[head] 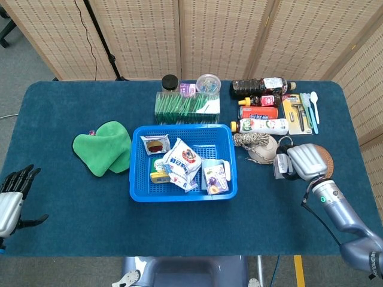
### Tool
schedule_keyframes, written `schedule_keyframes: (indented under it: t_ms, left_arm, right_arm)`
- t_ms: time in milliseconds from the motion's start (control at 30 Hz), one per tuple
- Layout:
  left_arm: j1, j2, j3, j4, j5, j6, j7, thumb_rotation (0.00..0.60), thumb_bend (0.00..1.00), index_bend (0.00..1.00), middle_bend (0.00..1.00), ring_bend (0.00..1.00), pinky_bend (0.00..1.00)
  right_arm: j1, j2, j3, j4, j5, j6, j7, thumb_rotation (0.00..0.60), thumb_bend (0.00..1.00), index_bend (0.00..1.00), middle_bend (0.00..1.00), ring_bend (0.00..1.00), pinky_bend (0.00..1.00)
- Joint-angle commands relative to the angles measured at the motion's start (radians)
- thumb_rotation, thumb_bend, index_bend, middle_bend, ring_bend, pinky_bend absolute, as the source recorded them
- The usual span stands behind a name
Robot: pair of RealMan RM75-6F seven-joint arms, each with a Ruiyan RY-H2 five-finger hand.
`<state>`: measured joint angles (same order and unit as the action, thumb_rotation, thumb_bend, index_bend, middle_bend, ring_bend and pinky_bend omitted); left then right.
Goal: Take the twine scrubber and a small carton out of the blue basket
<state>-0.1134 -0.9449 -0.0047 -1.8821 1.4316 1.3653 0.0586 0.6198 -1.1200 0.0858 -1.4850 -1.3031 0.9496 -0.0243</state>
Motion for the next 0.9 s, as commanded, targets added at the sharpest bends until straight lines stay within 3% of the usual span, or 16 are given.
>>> schedule_keyframes:
  t_ms: [33,133,367,633,900]
  left_arm:
    - [0.0,-0.001,0.001,-0.002,0.0,0.001,0.005,0.6,0.0,0.0,0.0,0.0,0.0]
    - [0.001,-0.002,0.001,-0.003,-0.001,0.003,0.007,0.6,0.0,0.0,0.0,0.0,0.0]
    - [0.0,-0.002,0.002,-0.004,-0.002,0.001,0.011,0.6,0.0,0.0,0.0,0.0,0.0]
    - [0.001,0.002,0.003,-0.005,0.002,0.001,0.004,0.6,0.0,0.0,0.0,0.0,0.0]
    - [0.005,0.009,0.006,-0.004,0.012,0.007,-0.015,0.6,0.0,0.0,0.0,0.0,0.0]
  right_arm:
    - [-0.004,-0.01,-0.002,0.006,-0.011,-0.002,0.018,0.6,0.56,0.54,0.49,0.46,0.59]
    - [-0.005,-0.015,-0.004,0.009,-0.025,-0.007,0.04,0.6,0.56,0.44,0.4,0.38,0.53]
    - [-0.008,-0.015,-0.017,0.037,-0.077,-0.012,0.083,0.6,0.55,0.1,0.03,0.02,0.22]
    - [-0.025,0.0,-0.017,0.009,-0.104,0.03,0.055,0.6,0.55,0.03,0.0,0.0,0.16]
    - [-0.084,0.093,-0.003,-0.122,-0.131,0.156,0.011,0.6,0.55,0.02,0.0,0.0,0.16]
